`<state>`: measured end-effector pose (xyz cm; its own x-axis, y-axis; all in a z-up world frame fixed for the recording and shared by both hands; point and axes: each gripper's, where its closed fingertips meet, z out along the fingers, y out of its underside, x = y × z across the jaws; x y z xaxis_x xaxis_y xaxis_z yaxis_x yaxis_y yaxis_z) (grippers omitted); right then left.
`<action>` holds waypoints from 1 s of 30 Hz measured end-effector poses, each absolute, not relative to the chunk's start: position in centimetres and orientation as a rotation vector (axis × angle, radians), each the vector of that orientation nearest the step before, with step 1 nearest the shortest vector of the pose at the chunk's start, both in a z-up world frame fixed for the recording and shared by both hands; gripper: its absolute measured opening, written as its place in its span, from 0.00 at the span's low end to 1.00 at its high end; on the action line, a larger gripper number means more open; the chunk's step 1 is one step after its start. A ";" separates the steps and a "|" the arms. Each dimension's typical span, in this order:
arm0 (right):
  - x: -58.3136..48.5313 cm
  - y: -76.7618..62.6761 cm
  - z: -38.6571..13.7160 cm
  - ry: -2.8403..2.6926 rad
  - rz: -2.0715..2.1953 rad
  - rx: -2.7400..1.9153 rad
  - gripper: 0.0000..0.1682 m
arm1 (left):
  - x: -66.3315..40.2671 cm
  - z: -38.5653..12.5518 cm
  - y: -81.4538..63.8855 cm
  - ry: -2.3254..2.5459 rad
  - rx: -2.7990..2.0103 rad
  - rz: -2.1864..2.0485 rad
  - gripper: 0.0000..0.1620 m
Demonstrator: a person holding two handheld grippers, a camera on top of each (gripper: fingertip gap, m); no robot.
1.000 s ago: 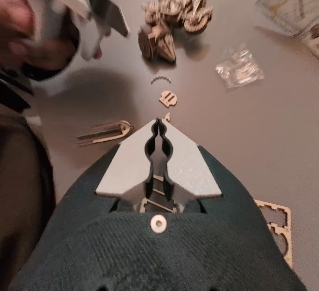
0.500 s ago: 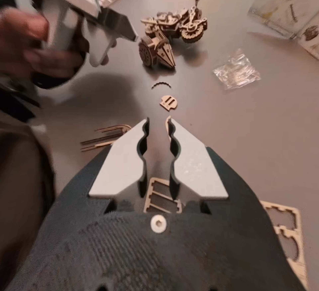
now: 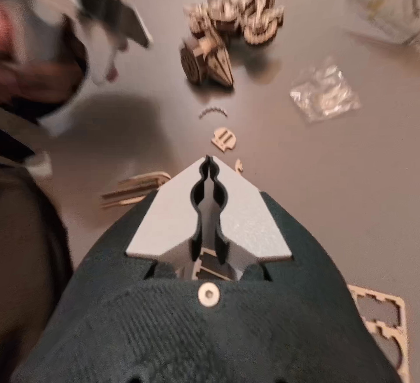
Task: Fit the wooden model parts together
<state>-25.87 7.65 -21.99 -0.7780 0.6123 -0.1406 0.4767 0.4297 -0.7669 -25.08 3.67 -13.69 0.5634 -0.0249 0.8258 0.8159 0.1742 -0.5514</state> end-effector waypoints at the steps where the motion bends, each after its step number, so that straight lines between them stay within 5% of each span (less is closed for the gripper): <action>1: -25.9 7.5 -20.6 -2.471 1.372 -0.978 0.00 | -25.1 -13.6 3.5 -0.787 -1.263 -0.680 0.19; 30: -25.4 8.3 -17.1 -2.350 1.815 -1.063 0.00 | -24.3 -13.7 3.7 -0.788 -1.249 -0.779 0.19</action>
<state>-25.44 8.25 -17.09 -0.7727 0.4952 -0.3971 0.5093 0.1103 -0.8535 -24.29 3.69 -13.67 0.5162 -0.0762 0.8531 0.8521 0.1463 -0.5025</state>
